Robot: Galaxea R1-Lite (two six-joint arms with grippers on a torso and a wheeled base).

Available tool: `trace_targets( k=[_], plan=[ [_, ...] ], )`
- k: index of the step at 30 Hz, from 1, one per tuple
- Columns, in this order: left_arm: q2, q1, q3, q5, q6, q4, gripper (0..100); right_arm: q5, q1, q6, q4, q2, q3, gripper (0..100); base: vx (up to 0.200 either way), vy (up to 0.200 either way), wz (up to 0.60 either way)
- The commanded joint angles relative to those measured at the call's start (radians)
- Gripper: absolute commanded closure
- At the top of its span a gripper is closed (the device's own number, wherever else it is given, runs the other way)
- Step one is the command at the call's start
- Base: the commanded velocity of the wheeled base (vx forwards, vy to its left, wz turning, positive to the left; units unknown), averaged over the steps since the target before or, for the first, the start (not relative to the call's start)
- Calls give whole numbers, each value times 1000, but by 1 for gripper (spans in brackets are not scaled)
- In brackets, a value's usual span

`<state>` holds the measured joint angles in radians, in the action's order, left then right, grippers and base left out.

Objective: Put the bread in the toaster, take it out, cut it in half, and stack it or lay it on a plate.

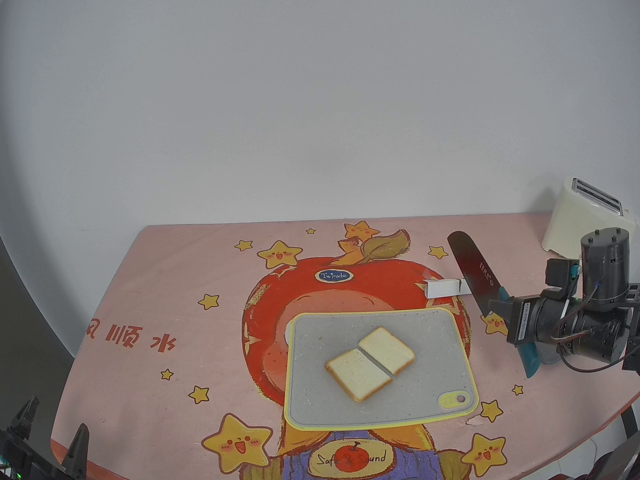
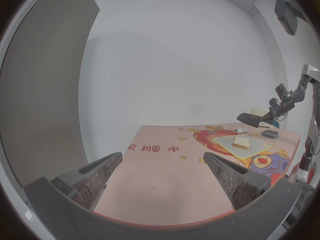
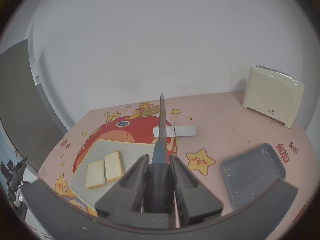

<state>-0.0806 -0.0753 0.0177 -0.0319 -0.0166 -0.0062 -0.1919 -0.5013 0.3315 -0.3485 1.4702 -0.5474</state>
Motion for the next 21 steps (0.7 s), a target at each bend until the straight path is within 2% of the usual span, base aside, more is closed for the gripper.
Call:
trace_targets(
  k=[1,21],
  plan=[
    [-4,0,-18,0,0,-1,0,-1,0,0,0,22,3,100,0,0,0],
    [-4,0,-18,0,0,-1,0,-1,33,-3,0,42,4,100,0,0,0]
  ],
)
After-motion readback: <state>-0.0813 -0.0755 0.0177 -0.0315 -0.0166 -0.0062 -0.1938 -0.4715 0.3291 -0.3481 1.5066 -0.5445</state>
